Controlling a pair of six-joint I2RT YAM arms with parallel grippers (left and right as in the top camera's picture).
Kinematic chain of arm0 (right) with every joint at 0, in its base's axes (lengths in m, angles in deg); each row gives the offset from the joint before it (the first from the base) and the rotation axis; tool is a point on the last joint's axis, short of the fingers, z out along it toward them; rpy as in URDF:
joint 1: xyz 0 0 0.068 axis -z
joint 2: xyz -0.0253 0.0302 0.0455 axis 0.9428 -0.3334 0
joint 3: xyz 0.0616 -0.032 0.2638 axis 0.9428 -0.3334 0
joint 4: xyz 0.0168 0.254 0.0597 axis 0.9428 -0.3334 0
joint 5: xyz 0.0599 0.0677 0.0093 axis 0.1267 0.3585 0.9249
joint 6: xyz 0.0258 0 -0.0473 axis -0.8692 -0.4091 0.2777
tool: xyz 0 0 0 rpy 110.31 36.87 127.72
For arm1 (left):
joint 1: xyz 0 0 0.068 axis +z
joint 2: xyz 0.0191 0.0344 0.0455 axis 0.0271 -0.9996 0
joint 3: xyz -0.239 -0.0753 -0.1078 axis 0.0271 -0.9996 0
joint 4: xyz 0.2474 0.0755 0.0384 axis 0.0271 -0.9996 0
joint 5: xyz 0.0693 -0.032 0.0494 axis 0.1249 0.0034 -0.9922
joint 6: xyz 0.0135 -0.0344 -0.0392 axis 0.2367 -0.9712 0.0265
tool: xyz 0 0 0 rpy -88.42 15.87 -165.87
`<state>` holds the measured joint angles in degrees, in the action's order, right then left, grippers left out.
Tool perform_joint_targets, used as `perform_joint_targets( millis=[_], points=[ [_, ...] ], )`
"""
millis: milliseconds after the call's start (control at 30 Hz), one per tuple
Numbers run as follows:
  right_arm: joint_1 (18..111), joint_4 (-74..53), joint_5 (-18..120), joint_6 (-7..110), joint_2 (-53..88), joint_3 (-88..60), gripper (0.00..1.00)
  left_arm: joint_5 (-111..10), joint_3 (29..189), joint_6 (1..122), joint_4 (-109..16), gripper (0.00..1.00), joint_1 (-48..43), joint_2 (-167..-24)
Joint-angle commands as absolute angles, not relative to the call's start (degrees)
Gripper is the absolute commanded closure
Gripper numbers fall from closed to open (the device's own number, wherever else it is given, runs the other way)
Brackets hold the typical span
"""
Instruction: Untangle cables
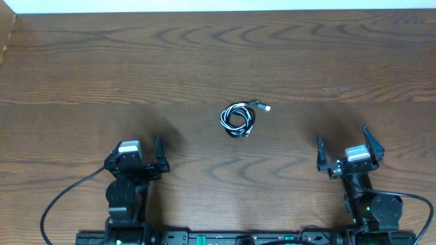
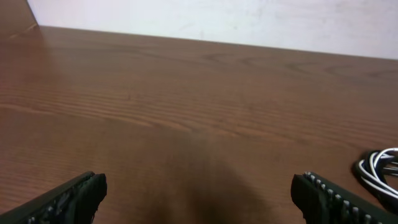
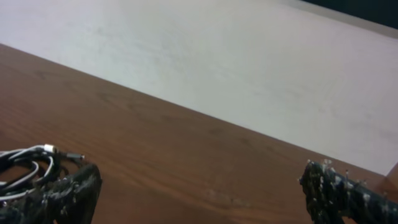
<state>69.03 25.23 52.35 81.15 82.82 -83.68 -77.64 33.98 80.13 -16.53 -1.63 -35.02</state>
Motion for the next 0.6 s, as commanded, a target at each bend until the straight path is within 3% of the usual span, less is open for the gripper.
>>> perform_joint_targets(
  millis=[0,300,567],
  points=[
    [69.4,25.8,53.1,81.4,79.6,-78.8,0.01,-76.9,40.6,80.9,-16.9,0.00,-1.8,-39.8],
    [69.4,23.8,60.6,80.8,60.9,-62.8,0.01,-76.9,60.2,81.0,-26.9,0.00,-1.8,-59.9],
    [69.4,8.8,62.8,79.3,45.4,-44.7,0.01,-76.7,78.5,81.1,-38.4,0.00,-1.9,-74.6]
  ],
)
